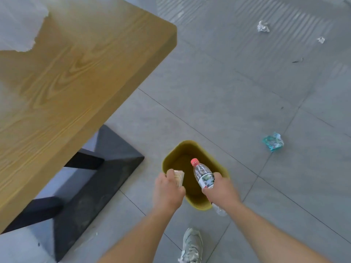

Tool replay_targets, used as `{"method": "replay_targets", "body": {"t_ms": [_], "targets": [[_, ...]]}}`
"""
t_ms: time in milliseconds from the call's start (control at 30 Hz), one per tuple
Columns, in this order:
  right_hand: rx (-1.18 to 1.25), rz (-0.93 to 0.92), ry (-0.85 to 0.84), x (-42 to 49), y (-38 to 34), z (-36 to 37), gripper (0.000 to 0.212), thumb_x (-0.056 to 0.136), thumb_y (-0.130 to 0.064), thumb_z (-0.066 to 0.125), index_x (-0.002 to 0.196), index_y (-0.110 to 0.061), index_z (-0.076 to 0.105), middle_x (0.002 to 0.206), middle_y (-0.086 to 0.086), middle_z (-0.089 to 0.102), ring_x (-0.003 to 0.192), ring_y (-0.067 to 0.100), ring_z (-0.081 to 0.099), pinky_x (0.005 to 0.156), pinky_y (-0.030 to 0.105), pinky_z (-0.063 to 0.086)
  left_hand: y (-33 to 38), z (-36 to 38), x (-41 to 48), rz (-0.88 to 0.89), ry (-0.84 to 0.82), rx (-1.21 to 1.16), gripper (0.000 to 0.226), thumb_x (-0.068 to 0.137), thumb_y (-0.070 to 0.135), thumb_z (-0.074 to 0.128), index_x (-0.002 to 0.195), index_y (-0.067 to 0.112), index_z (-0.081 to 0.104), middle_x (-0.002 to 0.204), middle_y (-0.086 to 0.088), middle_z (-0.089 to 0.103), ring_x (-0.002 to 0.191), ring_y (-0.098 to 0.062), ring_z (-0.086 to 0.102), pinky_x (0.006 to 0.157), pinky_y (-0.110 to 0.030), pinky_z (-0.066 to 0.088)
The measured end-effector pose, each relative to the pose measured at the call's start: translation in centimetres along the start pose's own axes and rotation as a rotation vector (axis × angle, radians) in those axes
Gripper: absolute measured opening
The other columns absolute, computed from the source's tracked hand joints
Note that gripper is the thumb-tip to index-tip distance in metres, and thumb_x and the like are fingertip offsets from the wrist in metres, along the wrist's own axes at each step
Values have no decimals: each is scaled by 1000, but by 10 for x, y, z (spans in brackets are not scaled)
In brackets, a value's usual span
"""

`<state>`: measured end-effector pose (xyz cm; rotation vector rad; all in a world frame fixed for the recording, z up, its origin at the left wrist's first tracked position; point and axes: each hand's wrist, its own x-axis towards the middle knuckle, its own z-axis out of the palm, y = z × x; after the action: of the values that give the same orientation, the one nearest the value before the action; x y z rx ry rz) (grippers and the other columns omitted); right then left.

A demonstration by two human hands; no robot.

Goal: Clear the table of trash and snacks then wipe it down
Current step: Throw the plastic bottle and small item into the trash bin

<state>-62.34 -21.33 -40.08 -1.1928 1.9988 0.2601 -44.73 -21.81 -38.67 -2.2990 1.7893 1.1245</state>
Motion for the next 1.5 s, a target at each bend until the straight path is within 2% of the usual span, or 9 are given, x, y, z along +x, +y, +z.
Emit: {"method": "replay_targets", "body": {"t_ms": [100,233,400,567,700,900,1167,1300,1500], "targets": [[-79,-15,-27,30,5,19,45,79,-48,64,110,-23,44,106,2,62,92,25,63,76,39,56,-2,22,27,10,3,47,50,86,37,65,130,22,47,119,-3,52,109,-20,49,89,-32,49],[-84,-50,-34,62,6,44,49,81,-53,66,114,-24,43,106,0,61,90,23,64,72,37,56,-5,51,58,40,13,99,50,89,38,66,133,25,46,118,1,51,106,-16,49,81,-25,50],[-19,-66,8,88,15,67,60,85,-47,68,135,-27,40,116,0,54,97,23,62,69,33,52,-14,83,77,50,25,174,54,92,41,63,139,28,42,126,3,52,112,-15,50,87,-24,50],[49,-100,27,101,22,79,64,83,-49,71,138,-28,43,129,-1,52,109,23,58,86,36,55,-22,104,88,107,43,329,60,92,56,58,143,30,39,131,3,53,119,-20,50,104,-37,39],[73,-98,23,99,34,82,64,88,-43,69,143,-24,43,139,1,49,122,23,53,99,37,51,-25,104,86,156,52,358,54,95,54,53,140,27,43,126,4,55,113,-18,53,102,-36,41],[84,-120,8,79,37,70,55,92,-38,65,142,-24,46,135,1,52,121,22,53,99,38,50,-30,72,67,227,70,354,44,97,41,48,137,24,45,120,4,53,106,-17,51,98,-32,43],[-5,-241,81,23,6,31,63,93,-40,58,150,-25,33,139,-1,48,127,22,45,104,39,44,-27,9,23,252,124,393,47,95,40,40,138,23,41,132,-1,51,119,-22,48,105,-38,37],[-82,-313,122,-18,-15,3,64,94,-44,55,151,-26,30,140,-2,47,125,21,45,104,36,44,-21,-29,-10,275,154,419,54,96,41,40,146,21,35,144,-6,45,134,-27,41,115,-43,30],[-135,-368,209,-93,-44,-40,67,92,-47,55,151,-26,31,142,-4,48,127,22,45,101,36,46,0,-95,-74,347,212,381,56,95,46,38,146,23,32,146,-5,41,135,-27,37,117,-46,25]]}}
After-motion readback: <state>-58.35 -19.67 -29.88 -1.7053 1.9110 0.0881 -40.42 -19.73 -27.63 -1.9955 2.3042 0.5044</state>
